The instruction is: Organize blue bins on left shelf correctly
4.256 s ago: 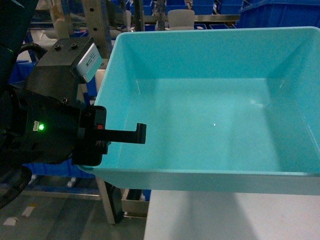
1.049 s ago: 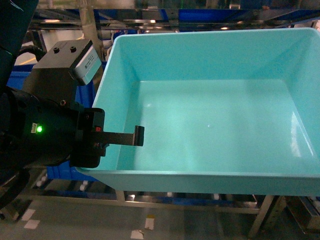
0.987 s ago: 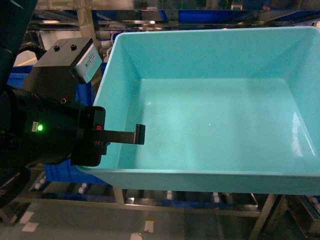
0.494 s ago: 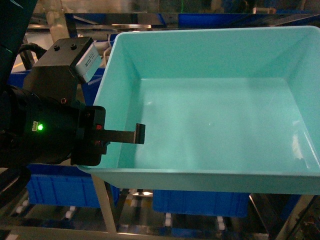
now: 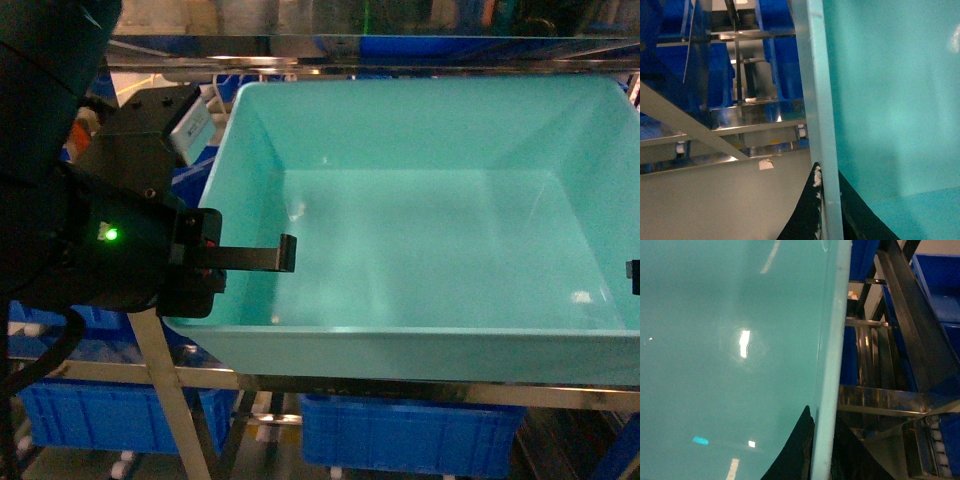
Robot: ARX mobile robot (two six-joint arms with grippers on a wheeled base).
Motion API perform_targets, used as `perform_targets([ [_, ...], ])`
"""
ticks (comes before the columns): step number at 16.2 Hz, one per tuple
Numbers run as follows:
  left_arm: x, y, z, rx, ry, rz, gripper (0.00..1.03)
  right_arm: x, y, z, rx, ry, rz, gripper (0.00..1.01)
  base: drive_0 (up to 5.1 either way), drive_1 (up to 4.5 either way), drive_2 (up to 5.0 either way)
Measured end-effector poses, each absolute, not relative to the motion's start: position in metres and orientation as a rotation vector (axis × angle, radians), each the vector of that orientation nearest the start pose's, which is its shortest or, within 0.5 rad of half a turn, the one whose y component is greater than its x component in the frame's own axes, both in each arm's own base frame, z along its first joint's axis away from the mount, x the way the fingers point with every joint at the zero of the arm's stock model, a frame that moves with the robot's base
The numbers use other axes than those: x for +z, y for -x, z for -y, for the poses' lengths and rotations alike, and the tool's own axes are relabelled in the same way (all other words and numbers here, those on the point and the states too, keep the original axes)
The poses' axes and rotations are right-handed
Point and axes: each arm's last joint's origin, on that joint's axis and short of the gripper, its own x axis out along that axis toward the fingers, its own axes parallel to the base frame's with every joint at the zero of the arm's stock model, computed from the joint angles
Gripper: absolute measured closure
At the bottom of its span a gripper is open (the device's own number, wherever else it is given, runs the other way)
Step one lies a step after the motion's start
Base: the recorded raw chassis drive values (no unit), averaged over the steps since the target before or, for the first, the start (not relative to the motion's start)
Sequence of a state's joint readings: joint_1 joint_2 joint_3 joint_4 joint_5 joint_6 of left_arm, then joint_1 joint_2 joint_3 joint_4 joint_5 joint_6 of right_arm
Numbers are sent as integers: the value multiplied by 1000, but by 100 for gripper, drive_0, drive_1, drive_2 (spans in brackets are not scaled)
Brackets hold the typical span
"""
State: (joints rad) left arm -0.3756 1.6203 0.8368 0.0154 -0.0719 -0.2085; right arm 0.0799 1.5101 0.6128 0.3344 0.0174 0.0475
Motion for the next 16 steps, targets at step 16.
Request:
perform_targets([
  [16, 95, -402, 148, -249, -4, -1142, 101, 104, -387, -14, -12, 17, -898, 94, 0, 0, 0],
])
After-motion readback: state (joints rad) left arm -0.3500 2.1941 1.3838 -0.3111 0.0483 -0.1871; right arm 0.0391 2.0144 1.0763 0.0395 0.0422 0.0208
